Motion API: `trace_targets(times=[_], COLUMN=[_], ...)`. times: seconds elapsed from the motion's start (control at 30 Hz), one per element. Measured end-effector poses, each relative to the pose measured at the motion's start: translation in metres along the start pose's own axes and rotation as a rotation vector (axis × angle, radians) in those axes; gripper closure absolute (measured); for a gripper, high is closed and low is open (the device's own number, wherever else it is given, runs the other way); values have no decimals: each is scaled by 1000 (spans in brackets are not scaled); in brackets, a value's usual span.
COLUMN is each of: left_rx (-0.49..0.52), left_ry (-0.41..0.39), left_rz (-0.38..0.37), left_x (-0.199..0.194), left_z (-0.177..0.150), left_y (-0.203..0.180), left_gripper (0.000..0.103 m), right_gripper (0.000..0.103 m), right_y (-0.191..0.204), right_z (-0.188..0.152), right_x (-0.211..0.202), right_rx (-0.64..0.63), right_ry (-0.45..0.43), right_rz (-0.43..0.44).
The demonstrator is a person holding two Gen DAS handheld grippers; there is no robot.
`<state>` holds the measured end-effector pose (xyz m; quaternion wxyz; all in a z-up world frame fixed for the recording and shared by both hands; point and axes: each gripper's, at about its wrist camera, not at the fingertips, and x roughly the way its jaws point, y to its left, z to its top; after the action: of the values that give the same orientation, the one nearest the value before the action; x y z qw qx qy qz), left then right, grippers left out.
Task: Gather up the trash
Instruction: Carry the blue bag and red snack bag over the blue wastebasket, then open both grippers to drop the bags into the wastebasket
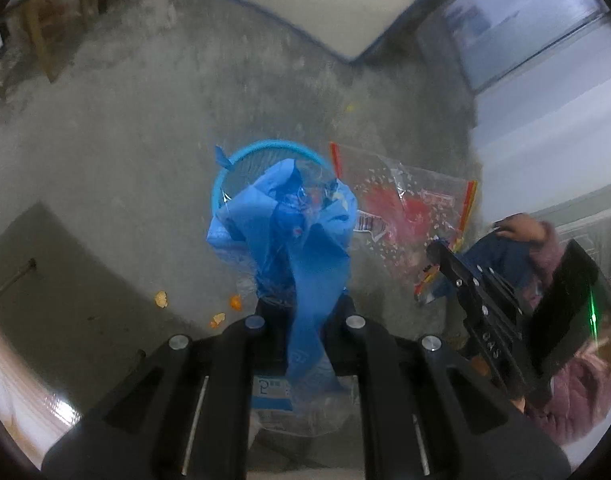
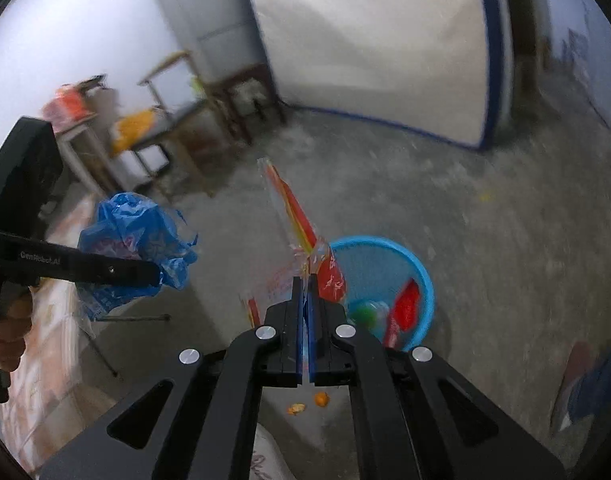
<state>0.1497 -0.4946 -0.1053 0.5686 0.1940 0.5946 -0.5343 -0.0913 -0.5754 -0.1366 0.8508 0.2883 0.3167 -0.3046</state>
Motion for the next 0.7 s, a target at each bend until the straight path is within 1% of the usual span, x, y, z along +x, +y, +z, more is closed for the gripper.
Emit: trace_targets(times=[0.1, 0.13, 0.23, 0.3, 0.37, 0.4, 0.47, 0.5, 0.53, 0.57, 0.63, 0.7], left_rx=[3, 6, -4, 13, 35, 39, 27, 19, 8, 5, 8, 8], left_ry=[43, 62, 116, 150, 163, 165, 167, 168, 160, 150, 143, 130], left_rz=[25, 37, 45, 66, 83, 102, 112, 125, 155, 165, 160, 160], left_x=[42, 61, 103, 129, 149, 160, 173, 181, 185, 189, 189, 185], left_z=[28, 41, 56, 63, 67, 71, 75, 79, 82, 85, 87, 87], left_y=[-4, -5, -9, -11, -12, -11, -8, -6, -3, -3, -1, 1], left_gripper=[95, 95, 95, 95, 95, 93, 72, 49, 41, 41, 37, 37], right_gripper=[101, 101, 101, 101, 101, 101, 101, 101, 101, 100, 99, 99], right_y=[-20, -26, -37, -46, -56, -59, -69, -72, -77, -81, -88, -89], right_z=[0, 0, -5, -4, -6, -7, -11, -13, -18, -22, -30, -36], right_x=[37, 48, 71, 89, 102, 105, 124, 134, 146, 154, 173, 184], right_rx=[39, 48, 69, 83, 103, 110, 130, 142, 161, 175, 203, 206], right_ry=[48, 62, 93, 109, 120, 122, 141, 156, 180, 197, 227, 255], right_rz=[-43, -58, -93, -114, -128, -136, -150, -152, -146, -134, -124, -123])
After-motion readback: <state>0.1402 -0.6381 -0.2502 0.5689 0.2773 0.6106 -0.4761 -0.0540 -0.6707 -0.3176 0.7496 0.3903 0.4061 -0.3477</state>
